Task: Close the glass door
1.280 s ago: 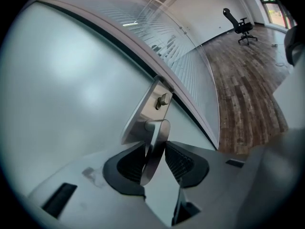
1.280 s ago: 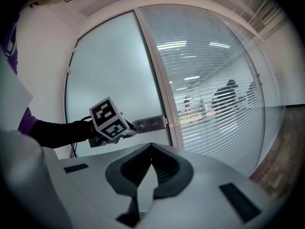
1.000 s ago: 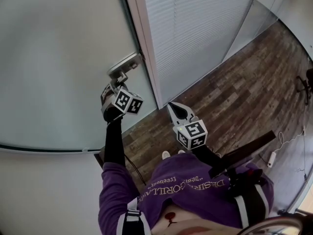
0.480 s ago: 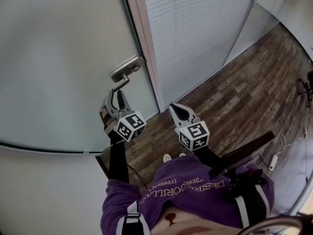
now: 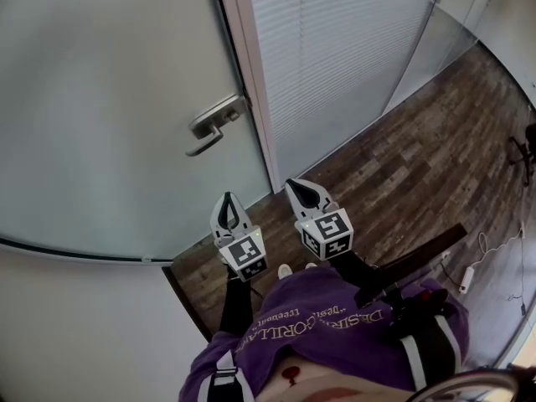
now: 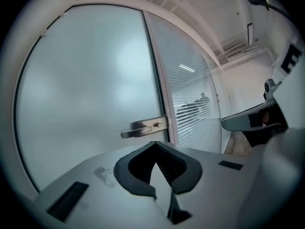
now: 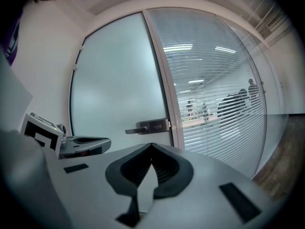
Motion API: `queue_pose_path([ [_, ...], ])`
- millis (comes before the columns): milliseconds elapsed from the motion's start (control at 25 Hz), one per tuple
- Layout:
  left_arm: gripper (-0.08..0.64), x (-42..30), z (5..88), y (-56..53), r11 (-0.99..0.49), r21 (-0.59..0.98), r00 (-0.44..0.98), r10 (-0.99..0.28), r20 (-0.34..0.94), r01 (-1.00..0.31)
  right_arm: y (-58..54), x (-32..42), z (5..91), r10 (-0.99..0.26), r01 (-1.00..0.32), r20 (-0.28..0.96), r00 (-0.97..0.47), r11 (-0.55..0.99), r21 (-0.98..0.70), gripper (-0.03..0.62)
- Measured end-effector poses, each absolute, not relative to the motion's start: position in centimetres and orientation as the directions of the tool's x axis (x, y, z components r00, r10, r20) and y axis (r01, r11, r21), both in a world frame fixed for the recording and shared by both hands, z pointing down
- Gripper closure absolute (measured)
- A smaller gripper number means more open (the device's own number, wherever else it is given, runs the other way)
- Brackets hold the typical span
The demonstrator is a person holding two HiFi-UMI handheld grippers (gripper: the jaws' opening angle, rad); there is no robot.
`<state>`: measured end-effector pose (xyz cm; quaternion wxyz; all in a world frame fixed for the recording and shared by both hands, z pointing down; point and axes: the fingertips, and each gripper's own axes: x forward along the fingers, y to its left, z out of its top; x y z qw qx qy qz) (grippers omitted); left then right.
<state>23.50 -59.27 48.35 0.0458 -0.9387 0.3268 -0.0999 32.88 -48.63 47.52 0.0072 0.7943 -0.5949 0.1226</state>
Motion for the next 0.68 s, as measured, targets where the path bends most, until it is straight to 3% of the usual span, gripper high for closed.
queue_pose_path([
  [320, 0.558, 23.1, 47.6, -56.6, -0.82, -0.058, 0.799, -0.569, 0.194, -0.569, -48.4, 32.1, 46.1, -0.945, -0.945, 0.203, 0.257, -0.289, -0.15, 0.601],
  [680, 0.558, 23.1, 46.0, -55.0, -0.835, -0.1, 0.817, -0.55, 0.174, -0.541, -48.1, 31.4, 46.3, -0.945, -0.944, 0.201, 0.259, -0.291, -0.154, 0.601],
])
